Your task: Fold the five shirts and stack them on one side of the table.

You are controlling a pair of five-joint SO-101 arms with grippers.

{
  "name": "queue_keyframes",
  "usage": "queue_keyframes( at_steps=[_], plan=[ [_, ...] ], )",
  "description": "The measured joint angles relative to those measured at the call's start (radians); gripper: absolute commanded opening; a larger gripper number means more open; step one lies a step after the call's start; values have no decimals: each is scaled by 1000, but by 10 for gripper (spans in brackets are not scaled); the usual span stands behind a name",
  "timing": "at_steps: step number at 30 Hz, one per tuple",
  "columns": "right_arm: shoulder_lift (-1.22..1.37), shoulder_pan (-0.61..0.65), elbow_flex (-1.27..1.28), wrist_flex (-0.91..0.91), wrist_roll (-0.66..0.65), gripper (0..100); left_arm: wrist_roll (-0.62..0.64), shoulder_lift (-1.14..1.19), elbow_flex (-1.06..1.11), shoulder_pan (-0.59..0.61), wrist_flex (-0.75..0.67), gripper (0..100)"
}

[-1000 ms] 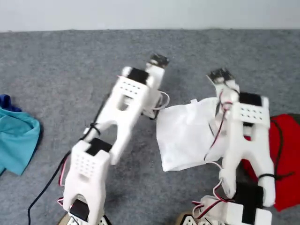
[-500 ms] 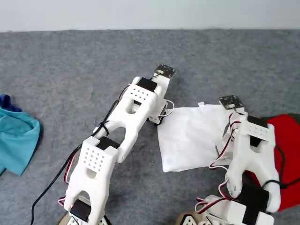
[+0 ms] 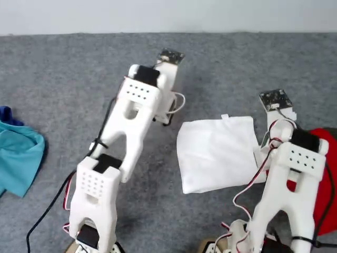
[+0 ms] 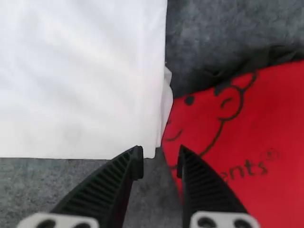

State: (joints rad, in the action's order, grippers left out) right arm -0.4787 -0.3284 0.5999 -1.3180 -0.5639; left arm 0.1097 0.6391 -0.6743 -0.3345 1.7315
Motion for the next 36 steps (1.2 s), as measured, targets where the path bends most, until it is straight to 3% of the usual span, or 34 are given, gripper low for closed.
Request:
queue_keyframes(
  at_steps=[5, 9, 21, 24, 31, 36],
  plan=[
    [71, 64, -6, 120, 55, 324, 0, 0, 21, 2, 2, 118],
    [204, 114, -6, 198, 132, 327, -9, 26, 26, 12, 2, 118],
    [572, 199, -153, 342, 143, 322, -28, 84, 26, 15, 2, 118],
    [666, 201, -170, 387, 144, 269, -28, 84, 26, 15, 2, 118],
    [703, 236, -210, 379, 49, 2, -28, 84, 26, 15, 2, 118],
    [703, 238, -213, 377, 31, 6, -28, 84, 29, 15, 2, 118]
  ],
)
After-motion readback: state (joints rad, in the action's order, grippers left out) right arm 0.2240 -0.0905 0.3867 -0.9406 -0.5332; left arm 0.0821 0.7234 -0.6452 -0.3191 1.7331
